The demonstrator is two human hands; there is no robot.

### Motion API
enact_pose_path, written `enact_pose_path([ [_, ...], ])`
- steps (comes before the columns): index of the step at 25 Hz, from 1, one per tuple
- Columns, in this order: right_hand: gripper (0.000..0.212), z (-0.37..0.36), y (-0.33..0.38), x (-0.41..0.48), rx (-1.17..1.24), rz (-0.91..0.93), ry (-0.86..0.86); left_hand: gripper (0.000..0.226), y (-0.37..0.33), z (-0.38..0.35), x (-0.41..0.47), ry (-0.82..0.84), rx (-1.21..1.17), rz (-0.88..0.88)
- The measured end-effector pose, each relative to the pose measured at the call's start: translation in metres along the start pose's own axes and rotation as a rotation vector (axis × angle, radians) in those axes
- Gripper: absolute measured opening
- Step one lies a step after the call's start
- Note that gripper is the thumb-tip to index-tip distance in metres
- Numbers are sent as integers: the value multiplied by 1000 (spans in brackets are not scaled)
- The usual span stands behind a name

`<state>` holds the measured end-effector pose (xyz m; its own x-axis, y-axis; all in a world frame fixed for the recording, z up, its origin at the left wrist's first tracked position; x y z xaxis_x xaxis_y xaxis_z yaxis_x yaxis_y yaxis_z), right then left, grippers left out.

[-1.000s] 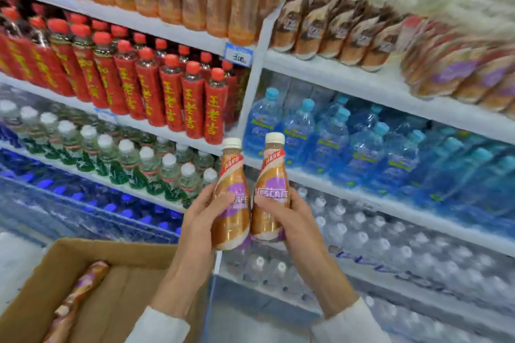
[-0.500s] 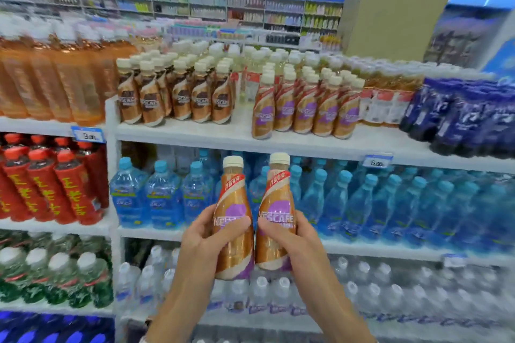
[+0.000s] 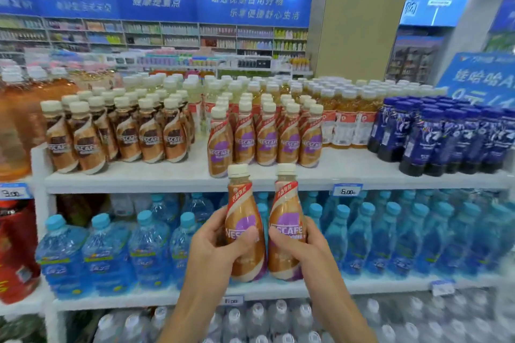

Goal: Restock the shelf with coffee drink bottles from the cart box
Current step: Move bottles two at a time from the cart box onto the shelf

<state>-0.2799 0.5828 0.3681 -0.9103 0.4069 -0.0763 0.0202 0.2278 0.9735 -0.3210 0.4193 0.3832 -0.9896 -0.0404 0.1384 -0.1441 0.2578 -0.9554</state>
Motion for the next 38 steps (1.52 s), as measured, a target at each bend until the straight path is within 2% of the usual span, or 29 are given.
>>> enact_pose_path([
  [3, 49, -7, 24, 43, -37, 91, -4, 57, -10, -19, 40, -63, 124, -137],
  [6, 40, -21, 45, 87, -50, 182, -3, 51, -24, -40, 87, -59, 235, -316],
  [9, 53, -28, 61, 130, -21, 240, -27, 56, -22, -57, 127, -104, 295, -335],
  [13, 48, -29, 70, 169, -91, 336, -88, 64, -12, -72, 139, -230, 368, -430],
  [18, 42, -28, 51, 196, -98, 292, -42, 64, 9, -81, 143, -353, 320, -450],
  [22, 54, -28, 49, 204, -97, 331, -1, 67, 24, -74, 146, -443, 223, -393],
  [26, 65, -28, 41, 211, -64, 304, 36, 65, 28, -72, 146, -462, 304, -440],
  [30, 59, -29, 40, 211, -40, 286, 82, 75, 32, -72, 141, -443, 397, -517],
  [34, 77, -19, 45, 203, -215, 424, -33, 83, 41, -70, 139, -424, 400, -501],
  [38, 70, -14, 42, 195, -241, 488, -123, 80, 45, -67, 140, -462, 368, -474],
])
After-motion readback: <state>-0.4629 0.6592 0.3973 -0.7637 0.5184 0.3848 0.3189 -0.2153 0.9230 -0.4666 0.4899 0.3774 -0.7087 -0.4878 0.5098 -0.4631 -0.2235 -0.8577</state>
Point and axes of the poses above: each hand's wrist, its own x-axis towards the middle knuckle, its own z-axis out of the back of the hand, y = z × x, the point moved 8 cm from there along x, towards the middle knuckle, and after that the axes turned 12 degrees about -y, right-handed, at the moved point
